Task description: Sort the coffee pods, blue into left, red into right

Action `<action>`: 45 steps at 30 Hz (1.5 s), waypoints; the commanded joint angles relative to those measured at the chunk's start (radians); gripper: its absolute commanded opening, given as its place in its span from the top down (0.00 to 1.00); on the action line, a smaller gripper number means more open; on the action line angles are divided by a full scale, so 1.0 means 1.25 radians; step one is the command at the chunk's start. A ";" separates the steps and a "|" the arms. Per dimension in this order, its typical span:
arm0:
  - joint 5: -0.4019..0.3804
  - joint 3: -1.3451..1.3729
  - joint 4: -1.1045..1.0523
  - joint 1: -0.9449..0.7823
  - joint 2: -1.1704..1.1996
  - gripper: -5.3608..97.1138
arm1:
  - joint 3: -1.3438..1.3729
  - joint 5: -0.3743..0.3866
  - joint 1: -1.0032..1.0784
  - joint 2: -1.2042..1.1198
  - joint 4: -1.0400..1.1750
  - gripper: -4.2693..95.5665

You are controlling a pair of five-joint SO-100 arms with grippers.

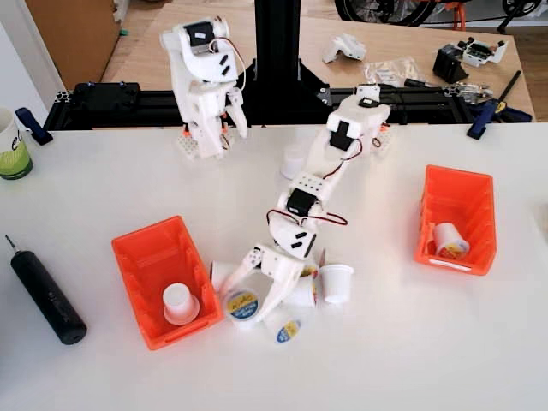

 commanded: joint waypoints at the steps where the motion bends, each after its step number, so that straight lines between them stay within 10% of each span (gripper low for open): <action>1: -0.002 0.001 -0.002 -0.006 0.016 0.72 | -0.040 -0.005 0.004 0.002 -0.027 0.67; 45: -0.005 0.012 0.007 -0.006 0.049 0.72 | -0.050 -0.059 0.015 -0.124 -0.363 0.74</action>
